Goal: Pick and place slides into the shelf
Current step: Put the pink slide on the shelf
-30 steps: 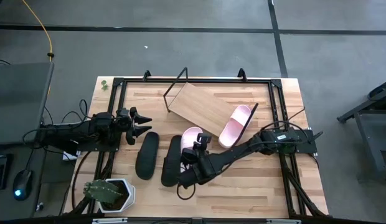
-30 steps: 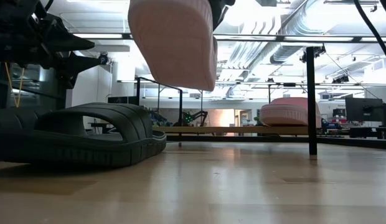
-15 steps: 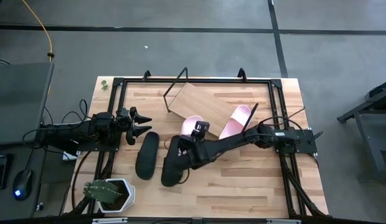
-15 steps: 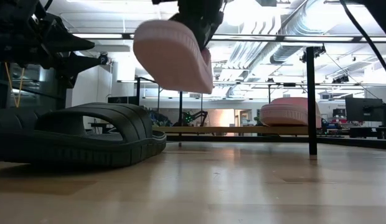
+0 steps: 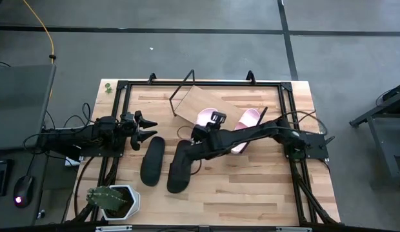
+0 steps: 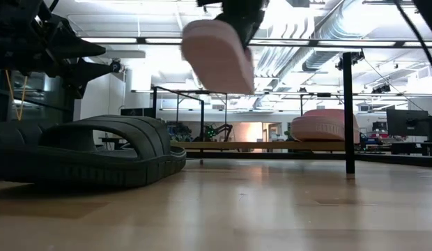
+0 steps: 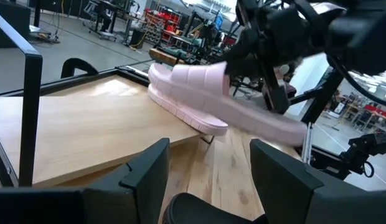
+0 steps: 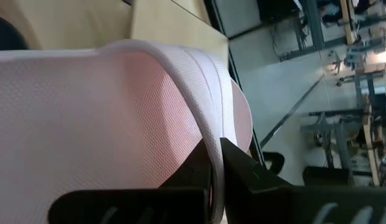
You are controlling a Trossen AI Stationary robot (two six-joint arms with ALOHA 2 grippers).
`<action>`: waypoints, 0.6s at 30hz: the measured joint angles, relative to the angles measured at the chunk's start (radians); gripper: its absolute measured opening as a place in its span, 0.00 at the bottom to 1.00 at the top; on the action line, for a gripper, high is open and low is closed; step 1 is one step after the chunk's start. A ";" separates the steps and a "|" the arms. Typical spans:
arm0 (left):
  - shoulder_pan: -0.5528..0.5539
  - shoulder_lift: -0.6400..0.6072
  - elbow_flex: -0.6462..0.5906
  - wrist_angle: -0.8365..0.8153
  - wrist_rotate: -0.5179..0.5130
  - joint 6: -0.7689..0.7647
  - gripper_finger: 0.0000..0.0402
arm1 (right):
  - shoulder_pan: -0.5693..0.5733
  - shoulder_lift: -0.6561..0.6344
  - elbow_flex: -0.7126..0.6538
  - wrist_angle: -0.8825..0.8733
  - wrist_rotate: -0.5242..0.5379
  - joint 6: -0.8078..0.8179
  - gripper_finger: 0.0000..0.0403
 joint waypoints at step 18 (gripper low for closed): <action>0.000 0.000 0.000 0.007 -0.041 0.052 0.51 | -0.087 -0.175 -0.365 -0.001 -0.026 0.205 0.00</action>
